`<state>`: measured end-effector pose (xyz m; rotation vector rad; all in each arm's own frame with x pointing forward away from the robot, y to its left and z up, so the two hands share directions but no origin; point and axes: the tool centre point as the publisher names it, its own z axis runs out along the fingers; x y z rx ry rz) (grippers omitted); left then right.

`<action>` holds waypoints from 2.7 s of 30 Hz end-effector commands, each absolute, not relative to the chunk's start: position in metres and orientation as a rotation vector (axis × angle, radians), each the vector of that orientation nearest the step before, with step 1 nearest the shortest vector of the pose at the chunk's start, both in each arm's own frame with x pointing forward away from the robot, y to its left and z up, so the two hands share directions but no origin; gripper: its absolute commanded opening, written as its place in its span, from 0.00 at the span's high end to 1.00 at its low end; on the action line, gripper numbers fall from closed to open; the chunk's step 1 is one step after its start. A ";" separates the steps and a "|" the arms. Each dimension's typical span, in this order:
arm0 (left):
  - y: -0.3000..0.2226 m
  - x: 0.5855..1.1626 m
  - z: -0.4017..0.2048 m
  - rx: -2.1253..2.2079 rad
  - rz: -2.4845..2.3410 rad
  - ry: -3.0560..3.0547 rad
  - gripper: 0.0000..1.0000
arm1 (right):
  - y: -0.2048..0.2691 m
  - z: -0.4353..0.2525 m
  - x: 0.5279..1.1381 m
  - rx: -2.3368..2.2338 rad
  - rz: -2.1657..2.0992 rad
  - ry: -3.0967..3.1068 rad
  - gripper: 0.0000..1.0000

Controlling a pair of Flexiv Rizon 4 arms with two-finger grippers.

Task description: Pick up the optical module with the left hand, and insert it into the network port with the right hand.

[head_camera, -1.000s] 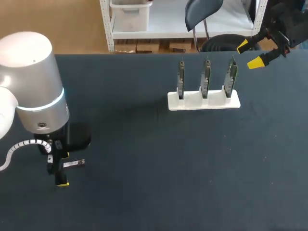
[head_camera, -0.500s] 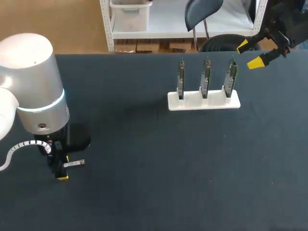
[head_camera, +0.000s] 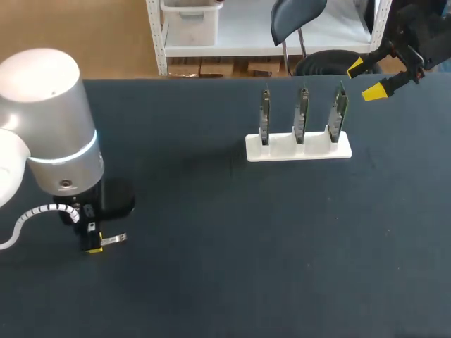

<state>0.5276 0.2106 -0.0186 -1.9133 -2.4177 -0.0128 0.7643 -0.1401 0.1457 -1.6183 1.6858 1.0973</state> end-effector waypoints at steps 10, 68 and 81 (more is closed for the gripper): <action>0.207 0.588 0.018 -1.717 0.199 -2.973 1.00 | -0.140 0.145 0.768 -1.622 1.105 1.683 0.00; -0.154 0.810 0.243 -2.563 2.258 -2.453 1.00 | -0.140 0.145 0.768 -1.622 1.105 1.683 0.00; -0.196 0.804 0.239 -2.438 2.387 -2.396 1.00 | -0.140 0.145 0.768 -1.622 1.105 1.683 0.00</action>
